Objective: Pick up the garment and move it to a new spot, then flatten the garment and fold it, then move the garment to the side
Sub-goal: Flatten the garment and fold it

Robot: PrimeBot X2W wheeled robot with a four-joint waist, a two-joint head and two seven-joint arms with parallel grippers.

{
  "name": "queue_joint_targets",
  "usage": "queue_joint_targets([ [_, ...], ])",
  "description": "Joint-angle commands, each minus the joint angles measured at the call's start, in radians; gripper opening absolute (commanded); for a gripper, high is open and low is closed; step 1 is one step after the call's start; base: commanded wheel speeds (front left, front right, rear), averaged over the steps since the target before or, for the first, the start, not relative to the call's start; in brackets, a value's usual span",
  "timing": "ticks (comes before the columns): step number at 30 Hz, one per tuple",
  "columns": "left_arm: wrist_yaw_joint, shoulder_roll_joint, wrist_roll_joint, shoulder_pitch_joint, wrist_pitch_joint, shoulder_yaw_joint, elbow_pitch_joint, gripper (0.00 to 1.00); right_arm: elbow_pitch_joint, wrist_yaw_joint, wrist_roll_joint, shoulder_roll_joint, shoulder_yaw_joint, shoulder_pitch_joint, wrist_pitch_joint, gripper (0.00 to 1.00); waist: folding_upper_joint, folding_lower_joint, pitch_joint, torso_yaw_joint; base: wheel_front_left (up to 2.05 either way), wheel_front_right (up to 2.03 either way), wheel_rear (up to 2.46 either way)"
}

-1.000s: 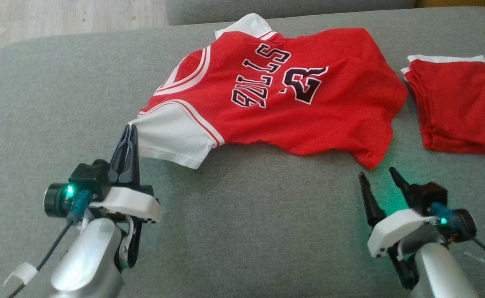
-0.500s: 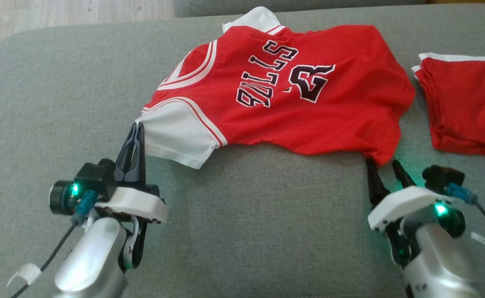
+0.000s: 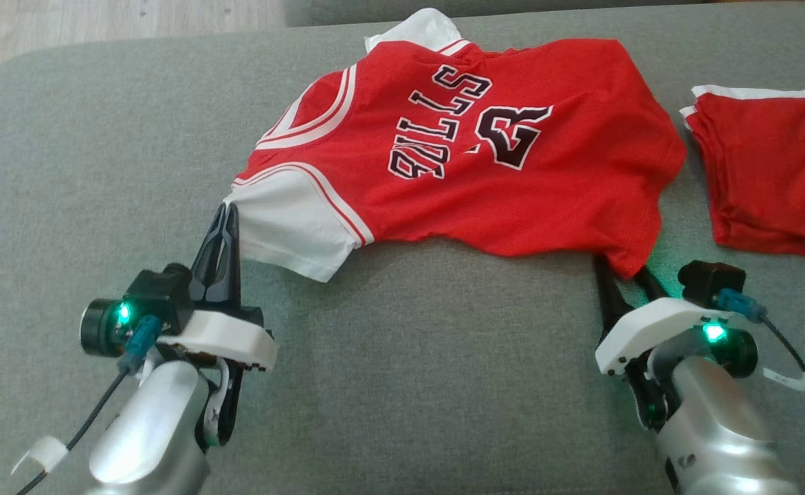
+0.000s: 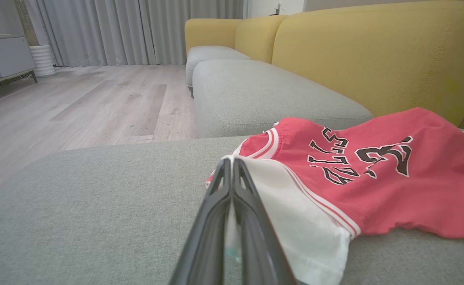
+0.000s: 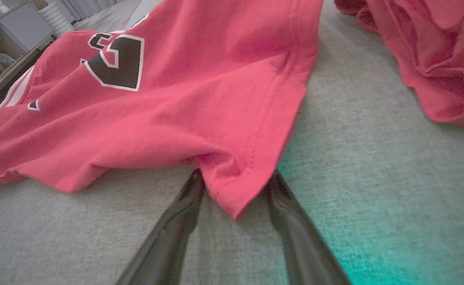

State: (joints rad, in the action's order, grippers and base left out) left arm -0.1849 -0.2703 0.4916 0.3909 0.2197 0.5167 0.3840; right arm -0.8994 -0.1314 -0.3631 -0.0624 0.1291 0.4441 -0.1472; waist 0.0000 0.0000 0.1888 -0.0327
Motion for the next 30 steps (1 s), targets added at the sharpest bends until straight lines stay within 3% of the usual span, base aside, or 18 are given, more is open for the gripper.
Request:
queue_joint_targets([
  [1,-0.006,-0.030,-0.004,0.046,0.002,-0.033,-0.028,0.00,-0.014,0.001,0.014,0.012,0.046,-0.007,0.001,0.00,0.0000,0.0000,-0.005,-0.005,0.00,0.00,0.00],
  [8,-0.011,-0.033,0.010,0.038,0.011,-0.047,-0.015,0.00,0.016,0.001,0.023,0.012,0.051,-0.013,-0.033,0.00,0.0000,0.0000,-0.040,-0.021,0.00,0.00,0.00],
  [16,-0.008,-0.045,0.040,0.035,0.020,-0.082,-0.034,0.00,0.163,0.001,0.109,0.012,0.001,-0.018,-0.038,0.00,0.0000,0.0000,-0.085,-0.044,0.00,0.00,0.00],
  [21,0.013,-0.046,0.087,0.070,0.000,-0.111,-0.070,0.00,0.357,0.001,0.144,-0.021,-0.011,-0.033,0.022,0.00,0.0000,0.0000,-0.105,-0.043,0.00,0.00,0.00],
  [30,0.023,-0.045,0.167,0.224,-0.030,-0.199,-0.185,0.00,0.776,0.001,0.130,-0.184,-0.016,0.013,0.131,0.00,0.0000,0.0000,-0.163,-0.043,0.00,0.00,0.00],
])
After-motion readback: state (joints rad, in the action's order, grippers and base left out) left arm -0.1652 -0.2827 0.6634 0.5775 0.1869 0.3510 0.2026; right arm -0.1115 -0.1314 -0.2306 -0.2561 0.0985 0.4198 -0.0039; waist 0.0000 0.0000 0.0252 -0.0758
